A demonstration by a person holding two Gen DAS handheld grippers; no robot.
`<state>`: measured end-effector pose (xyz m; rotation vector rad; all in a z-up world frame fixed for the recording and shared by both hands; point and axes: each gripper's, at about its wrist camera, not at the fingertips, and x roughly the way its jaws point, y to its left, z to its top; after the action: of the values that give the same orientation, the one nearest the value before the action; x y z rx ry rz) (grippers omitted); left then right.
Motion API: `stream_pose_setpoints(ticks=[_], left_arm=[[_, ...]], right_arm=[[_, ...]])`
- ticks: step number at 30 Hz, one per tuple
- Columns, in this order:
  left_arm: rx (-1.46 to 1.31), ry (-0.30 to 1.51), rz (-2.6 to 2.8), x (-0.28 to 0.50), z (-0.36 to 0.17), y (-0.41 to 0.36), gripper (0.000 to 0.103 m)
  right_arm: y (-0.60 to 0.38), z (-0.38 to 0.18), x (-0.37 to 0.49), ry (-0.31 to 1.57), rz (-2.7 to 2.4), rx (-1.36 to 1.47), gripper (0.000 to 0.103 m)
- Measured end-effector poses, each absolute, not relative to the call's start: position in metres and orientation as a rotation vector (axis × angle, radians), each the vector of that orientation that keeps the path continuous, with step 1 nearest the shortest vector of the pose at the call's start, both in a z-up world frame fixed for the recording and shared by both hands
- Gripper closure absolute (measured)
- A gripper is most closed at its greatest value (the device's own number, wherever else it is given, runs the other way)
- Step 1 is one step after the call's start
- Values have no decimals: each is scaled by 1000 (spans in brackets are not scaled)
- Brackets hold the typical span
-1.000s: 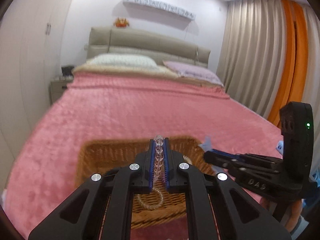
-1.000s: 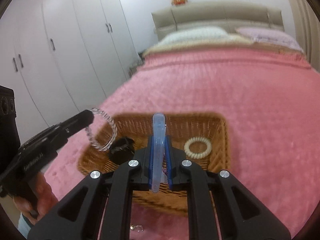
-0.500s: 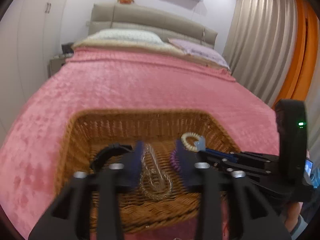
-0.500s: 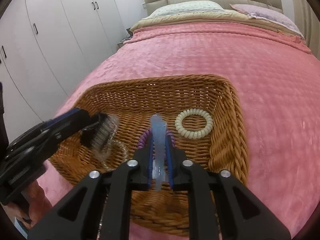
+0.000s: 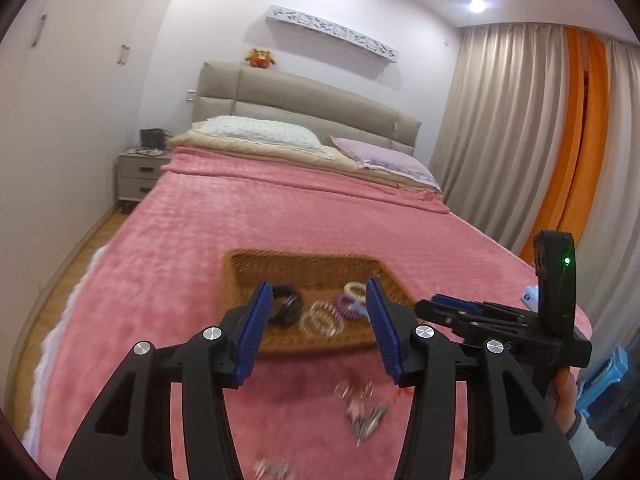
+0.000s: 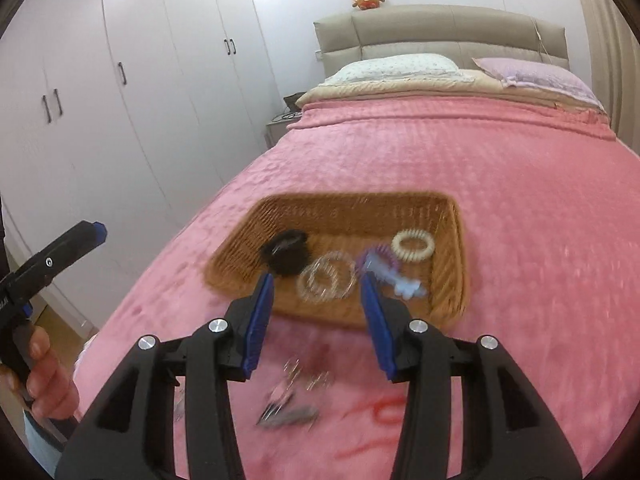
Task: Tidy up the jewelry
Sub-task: 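Drop the crystal chain and plastic tube into the basket, opening both tools, then grasp the crystal earrings with the left tool while the right tool grasps a silver hair clip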
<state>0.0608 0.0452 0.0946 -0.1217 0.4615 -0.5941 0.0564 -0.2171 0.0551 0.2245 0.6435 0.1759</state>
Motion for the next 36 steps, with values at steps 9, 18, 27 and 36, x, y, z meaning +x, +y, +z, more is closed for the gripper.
stream_pose_setpoints(ticks=[9,18,27,36], left_arm=[[-162,619,-578,30,23,74,56],[70,842,-575,49,-43,50,56],[59,870,-568,50,-50,53,56],[60,876,-575,50,-50,53,56]], right_arm=[[-198,-12,21,782,188,318,61],[-192,-48,21,889,183,403,61],[-199,-61,44,945,123,529,68],[-181,-56,60,946,37,450,69]])
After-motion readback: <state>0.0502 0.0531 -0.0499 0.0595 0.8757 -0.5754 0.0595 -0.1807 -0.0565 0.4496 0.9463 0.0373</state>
